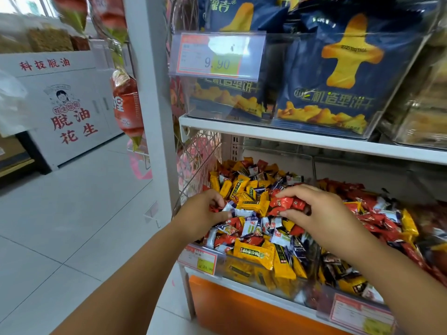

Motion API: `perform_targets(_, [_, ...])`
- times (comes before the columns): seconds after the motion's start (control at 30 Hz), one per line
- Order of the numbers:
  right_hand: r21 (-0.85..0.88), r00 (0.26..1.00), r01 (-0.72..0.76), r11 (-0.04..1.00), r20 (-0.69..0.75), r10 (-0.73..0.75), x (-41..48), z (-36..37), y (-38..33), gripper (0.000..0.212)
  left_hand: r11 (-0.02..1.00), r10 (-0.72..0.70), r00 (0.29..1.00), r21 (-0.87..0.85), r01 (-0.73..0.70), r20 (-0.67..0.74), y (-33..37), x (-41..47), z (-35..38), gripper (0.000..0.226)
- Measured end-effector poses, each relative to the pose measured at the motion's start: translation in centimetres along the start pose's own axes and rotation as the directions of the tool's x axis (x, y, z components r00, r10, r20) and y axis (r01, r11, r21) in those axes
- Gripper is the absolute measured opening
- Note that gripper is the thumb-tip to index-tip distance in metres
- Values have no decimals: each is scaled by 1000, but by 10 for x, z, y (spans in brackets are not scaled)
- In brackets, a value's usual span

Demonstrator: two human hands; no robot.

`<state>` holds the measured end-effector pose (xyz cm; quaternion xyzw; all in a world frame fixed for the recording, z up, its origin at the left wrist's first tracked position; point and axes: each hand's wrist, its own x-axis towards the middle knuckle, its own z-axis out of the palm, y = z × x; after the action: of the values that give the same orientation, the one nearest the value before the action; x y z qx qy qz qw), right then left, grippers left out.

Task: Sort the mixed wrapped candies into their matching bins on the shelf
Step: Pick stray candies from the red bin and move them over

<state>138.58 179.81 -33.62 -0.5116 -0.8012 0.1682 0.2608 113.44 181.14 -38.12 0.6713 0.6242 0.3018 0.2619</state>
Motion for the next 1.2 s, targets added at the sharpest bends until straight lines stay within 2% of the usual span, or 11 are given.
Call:
perform_targets(0.2, [46,994,-3,999,-109,8,-6,-9,2,31,1000,1,1000,19,0,-3,8,0,0,43])
perform_targets(0.33, [59,988,-11,998,-150,19,-10,-14,5,29,995,102,995,14,-101,-21,13,4,2,20])
perform_targets(0.47, [71,985,-26,997,-167,38,-16,-18,12,29,975,209,972,96,-199,-105,15,10,4,19])
perform_targets(0.63, [44,971,-93,995,-215,101,-26,-30,28,30,951,289,935,171,-257,-203,25,18,2,11])
perform_targets(0.73, [41,942,-164,986,-289,168,-37,-40,42,29,938,342,912,145,-316,-228,42,20,1,12])
perform_targets(0.8, [1,931,-203,979,-311,193,-44,-47,53,27,948,317,925,65,-311,-208,56,17,3,14])
perform_targets(1.0, [-244,938,-323,914,-213,274,-64,-58,81,39,942,270,957,-177,-286,-107,83,8,22,22])
perform_targets(1.1, [-225,937,-347,910,-122,327,-69,-64,81,53,935,311,949,-161,-316,-56,99,7,36,17])
perform_targets(1.2, [-155,936,-341,927,-146,320,-71,-70,83,46,898,425,905,-107,-426,-36,126,6,57,11])
